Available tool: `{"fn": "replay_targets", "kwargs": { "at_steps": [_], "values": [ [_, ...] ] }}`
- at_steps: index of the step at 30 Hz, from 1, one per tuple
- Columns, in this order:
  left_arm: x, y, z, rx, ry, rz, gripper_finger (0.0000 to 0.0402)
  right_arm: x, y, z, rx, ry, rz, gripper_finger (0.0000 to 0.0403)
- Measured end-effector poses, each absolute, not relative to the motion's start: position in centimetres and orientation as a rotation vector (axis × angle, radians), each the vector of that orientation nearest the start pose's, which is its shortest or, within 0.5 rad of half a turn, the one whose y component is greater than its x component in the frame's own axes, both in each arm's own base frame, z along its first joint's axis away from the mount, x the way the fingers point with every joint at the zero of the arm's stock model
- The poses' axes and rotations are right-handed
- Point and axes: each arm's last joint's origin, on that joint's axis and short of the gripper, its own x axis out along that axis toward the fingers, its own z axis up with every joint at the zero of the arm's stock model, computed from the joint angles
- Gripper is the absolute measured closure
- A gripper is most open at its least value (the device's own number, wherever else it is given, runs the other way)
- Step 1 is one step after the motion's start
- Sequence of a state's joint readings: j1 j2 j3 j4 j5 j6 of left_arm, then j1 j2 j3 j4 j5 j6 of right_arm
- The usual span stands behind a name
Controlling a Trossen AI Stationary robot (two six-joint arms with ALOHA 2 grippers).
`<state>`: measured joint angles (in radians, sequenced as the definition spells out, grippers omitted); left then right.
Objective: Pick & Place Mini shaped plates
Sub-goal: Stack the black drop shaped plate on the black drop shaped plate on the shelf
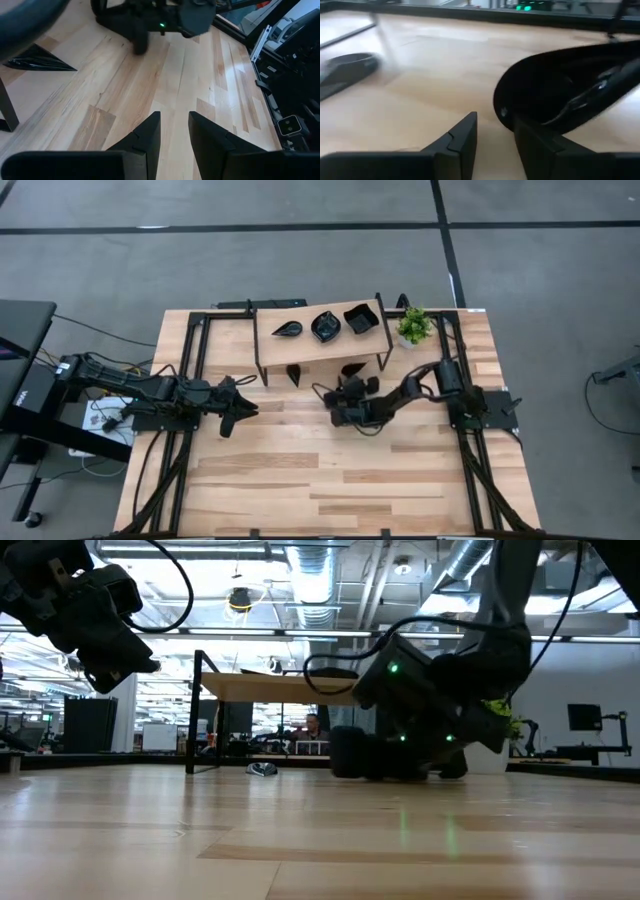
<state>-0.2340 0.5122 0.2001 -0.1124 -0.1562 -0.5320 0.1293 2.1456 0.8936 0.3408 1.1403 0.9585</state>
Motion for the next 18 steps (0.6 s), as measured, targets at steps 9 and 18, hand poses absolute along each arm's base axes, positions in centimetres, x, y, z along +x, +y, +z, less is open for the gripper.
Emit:
{"fn": "replay_targets", "kwargs": {
  "at_steps": [9, 18],
  "values": [
    [12.7, -2.6, 17.5, -0.443, 0.422, 0.035, 0.0300, 35.9, 6.3, 5.8, 0.318, 0.254, -1.001, 0.0281],
    [12.8, -2.6, 17.7, -0.447, 0.404, 0.029, 0.0300, 36.7, 11.6, 7.2, 0.382, 0.278, -0.799, 0.0281]
  ]
}}
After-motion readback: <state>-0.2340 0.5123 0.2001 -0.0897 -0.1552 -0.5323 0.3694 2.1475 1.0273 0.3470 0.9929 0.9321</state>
